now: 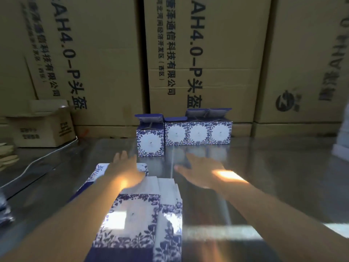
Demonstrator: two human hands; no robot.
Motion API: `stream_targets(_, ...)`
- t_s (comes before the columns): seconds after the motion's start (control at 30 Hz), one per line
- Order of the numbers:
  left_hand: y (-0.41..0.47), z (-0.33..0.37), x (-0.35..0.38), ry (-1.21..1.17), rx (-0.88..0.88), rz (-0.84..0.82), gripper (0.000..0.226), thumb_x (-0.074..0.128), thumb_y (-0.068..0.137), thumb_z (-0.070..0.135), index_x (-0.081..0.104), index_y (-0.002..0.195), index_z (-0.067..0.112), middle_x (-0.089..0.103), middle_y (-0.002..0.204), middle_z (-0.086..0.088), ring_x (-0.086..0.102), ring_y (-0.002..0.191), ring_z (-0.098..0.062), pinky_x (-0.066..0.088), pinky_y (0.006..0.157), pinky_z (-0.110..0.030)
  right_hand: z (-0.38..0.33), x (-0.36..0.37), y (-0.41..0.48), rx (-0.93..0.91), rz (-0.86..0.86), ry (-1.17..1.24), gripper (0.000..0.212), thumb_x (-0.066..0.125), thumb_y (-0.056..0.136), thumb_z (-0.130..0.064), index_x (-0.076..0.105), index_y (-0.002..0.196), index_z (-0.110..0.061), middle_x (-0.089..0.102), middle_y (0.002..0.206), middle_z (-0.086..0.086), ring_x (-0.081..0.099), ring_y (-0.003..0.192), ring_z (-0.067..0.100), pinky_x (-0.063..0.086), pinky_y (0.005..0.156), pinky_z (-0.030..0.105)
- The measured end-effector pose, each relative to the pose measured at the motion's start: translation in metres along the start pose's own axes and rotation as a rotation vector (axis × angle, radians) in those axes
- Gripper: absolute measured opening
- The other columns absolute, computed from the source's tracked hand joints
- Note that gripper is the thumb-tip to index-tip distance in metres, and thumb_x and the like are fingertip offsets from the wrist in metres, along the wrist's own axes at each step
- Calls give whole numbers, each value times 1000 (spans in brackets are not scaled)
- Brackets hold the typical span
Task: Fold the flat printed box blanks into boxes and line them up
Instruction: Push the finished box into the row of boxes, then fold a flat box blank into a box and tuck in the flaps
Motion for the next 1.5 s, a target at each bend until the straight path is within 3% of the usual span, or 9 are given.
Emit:
stream_targets(0.2, -64, -1, 45, -82, -145, -93, 58, 36, 95, 50, 24, 145, 22, 14, 157, -7, 17, 142, -31, 22, 114, -46, 10, 58, -86, 54, -52, 174, 71, 30, 89, -70, 27, 147, -28, 52, 137, 4, 49, 125, 26, 38, 100, 37)
stream_targets(0.33, -100, 3, 62, -170, -129, 117, 57, 32, 95, 50, 28, 146, 26, 18, 157, -4, 16, 144, -24, 9, 117, -43, -3, 80, -114, -38, 62, 340, 59, 32, 92, -64, 50, 133, -26, 54, 136, -3, 44, 129, 22, 31, 107, 36)
stream_targets(0.5, -121, 7, 43, -400, -94, 316, 42, 48, 91, 30, 53, 130, 17, 50, 140, -3, 44, 127, -23, 30, 106, -32, -13, 79, -122, -146, 143, 275, 50, 36, 92, -59, 58, 69, -21, 47, 70, -6, 47, 85, 18, 38, 90, 37)
stream_targets(0.7, -125, 3, 43, -432, -121, 271, 39, 50, 89, 25, 57, 127, 19, 55, 135, -3, 49, 121, -27, 37, 97, -32, -13, 79, -125, -163, 180, 358, 59, 38, 87, -68, 49, 59, -18, 46, 64, -4, 48, 75, 19, 34, 75, 34)
stream_targets(0.83, -128, 0, 35, -475, -182, 365, 16, 51, 85, 24, 66, 88, 23, 69, 101, -3, 53, 84, -26, 39, 71, -30, -15, 80, -126, -88, 200, 423, 73, 47, 68, -83, 47, 47, -13, 46, 50, 0, 47, 61, 13, 35, 63, 29)
stream_targets(0.97, -133, -8, 26, -406, -248, 450, 21, 50, 85, 30, 68, 94, 24, 69, 103, -6, 57, 93, -30, 40, 89, -38, -15, 86, -125, -48, 181, 432, 68, 57, 59, -83, 60, 54, -15, 62, 63, -2, 53, 68, 6, 37, 61, 24)
stream_targets(1.1, -130, -46, 32, -327, -491, 242, 59, 52, 87, 43, 39, 141, 23, 26, 153, -11, 16, 141, -37, -3, 109, -62, -14, 88, -122, -22, 167, 409, 63, 60, 61, -80, 63, 95, -28, 60, 100, -10, 54, 100, 12, 40, 85, 29)
stream_targets(1.23, -133, -95, 34, -446, -701, 219, 67, 53, 84, 50, 39, 138, 12, 30, 147, -21, 19, 137, -41, 9, 111, -63, -15, 88, -122, -25, 135, 467, 97, 62, 62, -77, 29, 143, -36, 48, 137, -8, 43, 127, 18, 32, 104, 35)
stream_targets(1.5, -135, -84, 29, -342, -660, 198, 69, 57, 83, 52, 39, 136, 11, 37, 141, -20, 33, 131, -40, 18, 110, -57, -22, 84, -127, -59, 113, 396, 31, 40, 93, -35, 60, 111, -20, 61, 115, 6, 52, 113, 30, 38, 90, 35)
Point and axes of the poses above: each hand's wrist, its own y-axis towards the middle knuckle, its own x-axis out of the palm, z = x × y, the point moved 7 cm from there along y, towards the middle knuckle
